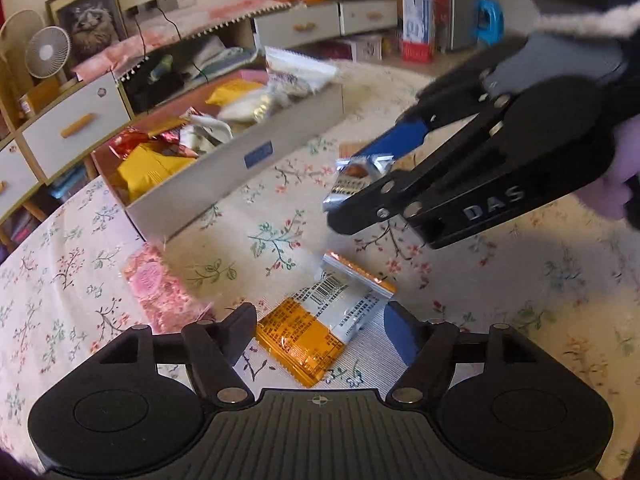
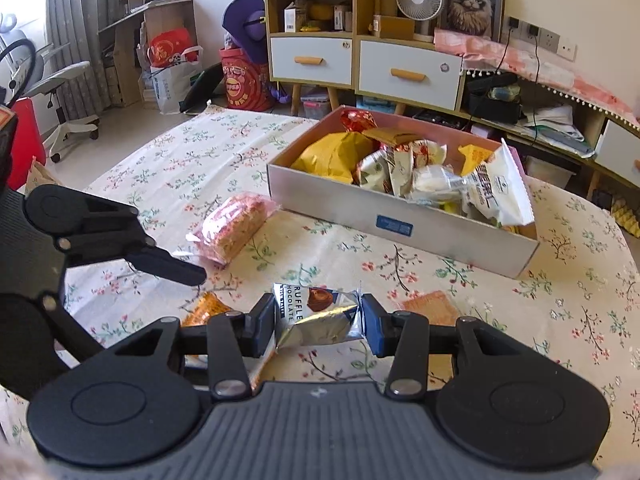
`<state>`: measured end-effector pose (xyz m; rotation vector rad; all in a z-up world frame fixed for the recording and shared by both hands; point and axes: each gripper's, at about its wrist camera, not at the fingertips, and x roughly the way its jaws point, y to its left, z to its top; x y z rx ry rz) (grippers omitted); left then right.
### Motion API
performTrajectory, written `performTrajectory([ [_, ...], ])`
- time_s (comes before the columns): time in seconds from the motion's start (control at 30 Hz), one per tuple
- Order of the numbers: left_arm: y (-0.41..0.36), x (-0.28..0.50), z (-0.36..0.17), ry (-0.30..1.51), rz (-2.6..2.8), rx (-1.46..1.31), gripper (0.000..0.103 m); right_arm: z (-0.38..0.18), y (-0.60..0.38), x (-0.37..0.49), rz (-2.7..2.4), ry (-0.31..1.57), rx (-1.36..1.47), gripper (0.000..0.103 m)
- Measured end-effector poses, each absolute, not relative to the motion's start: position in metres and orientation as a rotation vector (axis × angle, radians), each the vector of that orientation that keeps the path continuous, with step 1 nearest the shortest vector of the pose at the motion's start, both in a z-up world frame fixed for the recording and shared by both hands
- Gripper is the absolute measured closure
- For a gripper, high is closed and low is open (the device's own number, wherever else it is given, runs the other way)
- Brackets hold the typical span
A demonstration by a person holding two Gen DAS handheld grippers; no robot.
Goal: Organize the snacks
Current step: 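Carry the orange packet and silver truffle packet over the pink box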
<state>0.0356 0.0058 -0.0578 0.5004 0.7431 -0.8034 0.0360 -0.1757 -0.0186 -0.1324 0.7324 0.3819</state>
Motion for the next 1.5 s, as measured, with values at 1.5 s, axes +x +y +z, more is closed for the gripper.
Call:
performTrajectory([
  [1.5,0.018,0.089,0.000,0.748,-0.495,0.128,0.067,0.007,-0.184,0.058,0.350,0.697,-0.103,0.061],
])
